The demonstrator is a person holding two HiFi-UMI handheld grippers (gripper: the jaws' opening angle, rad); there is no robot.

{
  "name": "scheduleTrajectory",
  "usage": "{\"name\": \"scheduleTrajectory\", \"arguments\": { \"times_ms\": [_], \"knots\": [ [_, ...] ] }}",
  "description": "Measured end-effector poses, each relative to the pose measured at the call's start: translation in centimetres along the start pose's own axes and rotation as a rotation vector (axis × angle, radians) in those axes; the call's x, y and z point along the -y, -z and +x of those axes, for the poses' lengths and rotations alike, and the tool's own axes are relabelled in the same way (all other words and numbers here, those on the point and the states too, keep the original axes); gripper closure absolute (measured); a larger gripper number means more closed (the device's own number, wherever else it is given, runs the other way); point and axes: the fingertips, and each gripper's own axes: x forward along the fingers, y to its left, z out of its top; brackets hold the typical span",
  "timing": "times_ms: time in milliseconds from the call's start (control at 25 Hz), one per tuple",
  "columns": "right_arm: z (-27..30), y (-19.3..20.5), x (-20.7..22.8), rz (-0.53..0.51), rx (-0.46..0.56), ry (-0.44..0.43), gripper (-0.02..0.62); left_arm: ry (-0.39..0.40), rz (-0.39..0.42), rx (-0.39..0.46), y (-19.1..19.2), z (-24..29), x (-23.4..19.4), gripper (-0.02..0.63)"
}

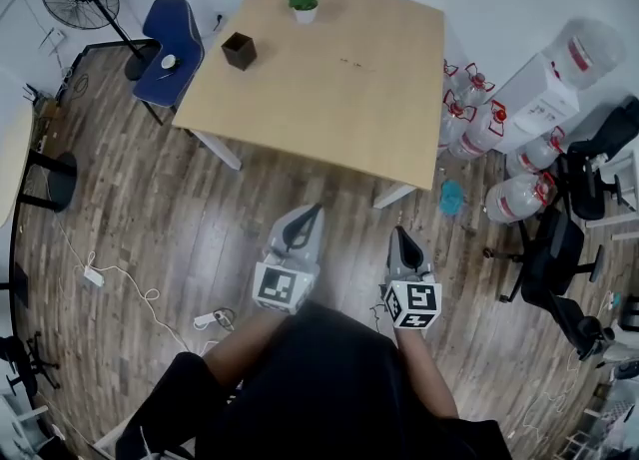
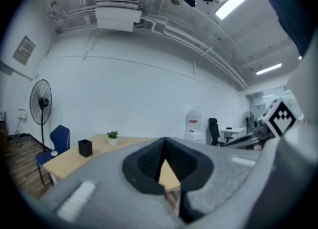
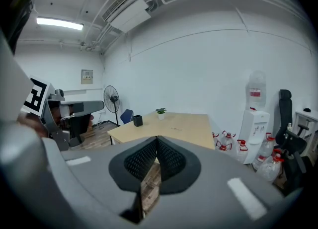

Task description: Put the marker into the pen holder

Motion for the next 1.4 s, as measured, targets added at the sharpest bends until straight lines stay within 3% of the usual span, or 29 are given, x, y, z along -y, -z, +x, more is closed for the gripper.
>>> {"name": "scheduleTrajectory", "arguments": {
  "times_ms": [240,560,800,1160,1400],
  "knots": [
    [8.0,-4.5,-1.0,0.029,0.008,0.009,0.592,0.033,-0.024,0.001,-1.4,5.0,-7.0,0.603],
    [16.8,-7.4,-1.9,0.027,-0.027,0.045,0.592,0.051,-0.054,0.01,-1.8,9.9,-15.8,0.604],
    [21.9,-10.4,-4.2,0.082,0.028,0.043,0.592,0.075,-0.055,0.012,-2.2,11.5,-20.7,0.604],
    [24.2,-9.7,-5.1,0.051,-0.013,0.043,0.592,0.085,-0.109,0.022,-1.1,12.2,-23.1,0.604],
    [26.2,-9.7,-5.4,0.029,-0.037,0.003,0.592,0.036,-0.119,-0.002,0.0,12.4,-24.7,0.604]
  ]
}}
